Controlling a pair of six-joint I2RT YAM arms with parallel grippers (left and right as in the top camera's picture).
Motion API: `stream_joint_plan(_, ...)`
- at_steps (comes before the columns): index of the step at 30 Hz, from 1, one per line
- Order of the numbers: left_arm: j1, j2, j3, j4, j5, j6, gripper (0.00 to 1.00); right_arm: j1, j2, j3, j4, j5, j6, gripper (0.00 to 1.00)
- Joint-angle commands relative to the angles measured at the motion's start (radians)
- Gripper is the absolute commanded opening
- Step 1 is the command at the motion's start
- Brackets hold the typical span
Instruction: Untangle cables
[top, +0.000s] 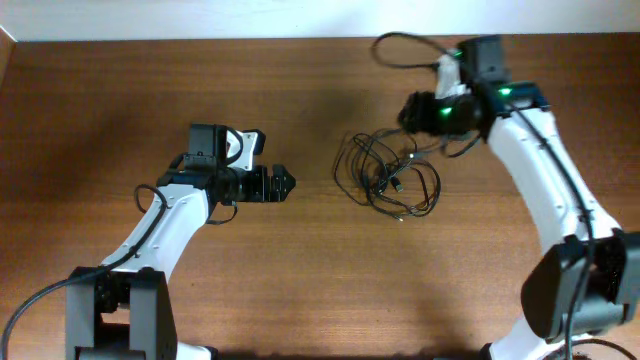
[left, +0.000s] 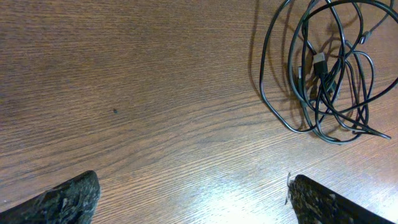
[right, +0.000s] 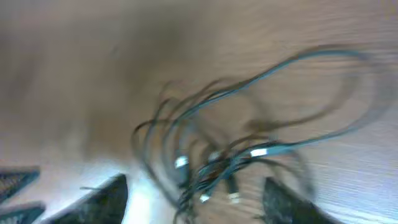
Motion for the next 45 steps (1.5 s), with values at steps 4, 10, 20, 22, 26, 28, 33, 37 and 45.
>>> stream_joint_plan(4, -0.002, -0.015, -0.009, 0.002, -0.004, -0.005, 0.99, 0.16, 0.054, -0.04, 0.019, -0.064, -0.009, 0.22)
stream_joint_plan(10, -0.002, -0.015, -0.009, 0.002, -0.004, -0.005, 0.99, 0.28, 0.135, -0.041, 0.07, 0.116, -0.009, 0.27)
stream_joint_plan(20, -0.002, -0.015, -0.009, 0.002, -0.004, -0.005, 0.99, 0.309, 0.286, -0.042, 0.24, 0.249, -0.009, 0.43)
stream_joint_plan(22, -0.002, -0.015, -0.009, 0.002, -0.004, -0.005, 0.99, 0.309, 0.304, -0.042, 0.259, 0.289, -0.008, 0.43)
stream_joint_plan(26, -0.002, -0.015, -0.009, 0.002, -0.004, -0.005, 0.99, 0.31, 0.325, -0.042, 0.253, 0.325, -0.002, 0.43)
stream_joint_plan(28, -0.002, -0.015, -0.009, 0.002, -0.004, -0.005, 0.99, 0.31, 0.329, -0.042, 0.238, 0.325, 0.0, 0.42)
stream_joint_plan(33, -0.002, -0.015, -0.009, 0.002, -0.004, -0.005, 0.99, 0.311, 0.33, -0.066, 0.232, 0.324, 0.026, 0.41)
stream_joint_plan(37, -0.002, -0.015, -0.009, 0.002, -0.005, -0.005, 0.99, 0.311, 0.33, -0.11, 0.248, 0.325, 0.026, 0.42)
stream_joint_plan(45, -0.002, -0.015, -0.009, 0.002, -0.004, -0.005, 0.99, 0.307, 0.327, -0.14, 0.242, 0.325, 0.025, 0.22)
